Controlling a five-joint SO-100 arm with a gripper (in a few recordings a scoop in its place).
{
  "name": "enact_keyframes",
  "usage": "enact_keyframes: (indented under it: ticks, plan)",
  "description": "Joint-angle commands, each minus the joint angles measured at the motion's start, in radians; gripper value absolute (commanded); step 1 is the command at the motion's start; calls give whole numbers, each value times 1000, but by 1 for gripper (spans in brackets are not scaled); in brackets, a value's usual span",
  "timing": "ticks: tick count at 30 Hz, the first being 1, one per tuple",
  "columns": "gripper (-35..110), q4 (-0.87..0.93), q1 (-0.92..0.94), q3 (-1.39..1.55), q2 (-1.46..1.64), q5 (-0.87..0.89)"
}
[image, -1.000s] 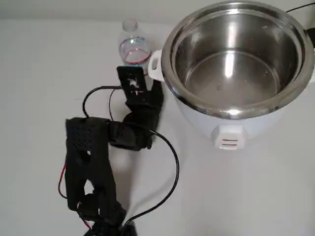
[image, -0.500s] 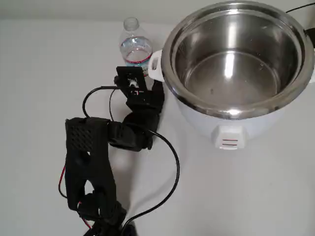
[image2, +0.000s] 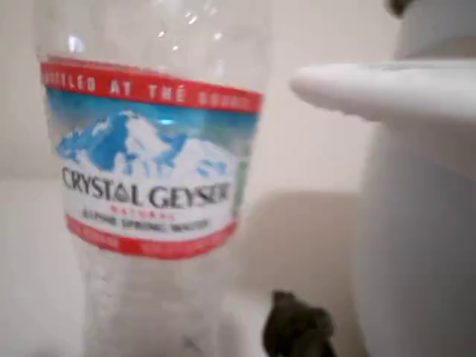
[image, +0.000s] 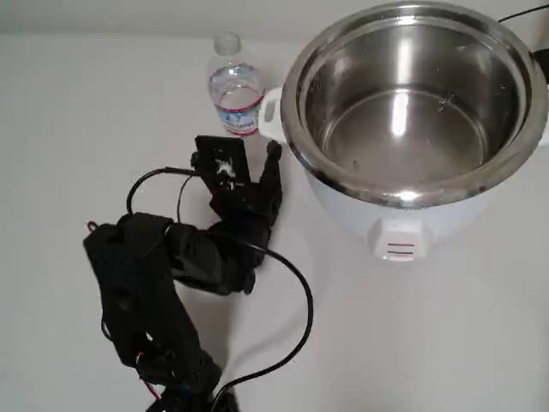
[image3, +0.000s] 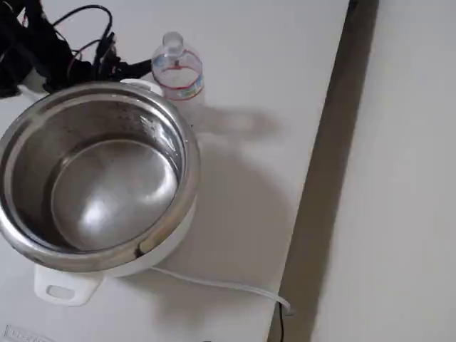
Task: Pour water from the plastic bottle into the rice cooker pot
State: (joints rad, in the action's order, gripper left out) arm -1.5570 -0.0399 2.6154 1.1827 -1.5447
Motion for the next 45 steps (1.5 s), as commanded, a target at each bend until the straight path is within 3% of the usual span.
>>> enact_keyframes:
  ticks: [1,9,14,16,20,22,29,37,45]
  plan:
    - [56,-38,28,98,143,29]
    - [50,8,35,376,428,126]
    - [49,265,107,488,764,192]
    - [49,492,156,486,969,233]
    - [46,1473,160,433,1773,399]
    - [43,1790,112,445,2109,430]
    - [34,2080,193,339,2105,765]
    - [4,2411,173,308,2105,1374]
    - [0,2640,153,403,2105,1519]
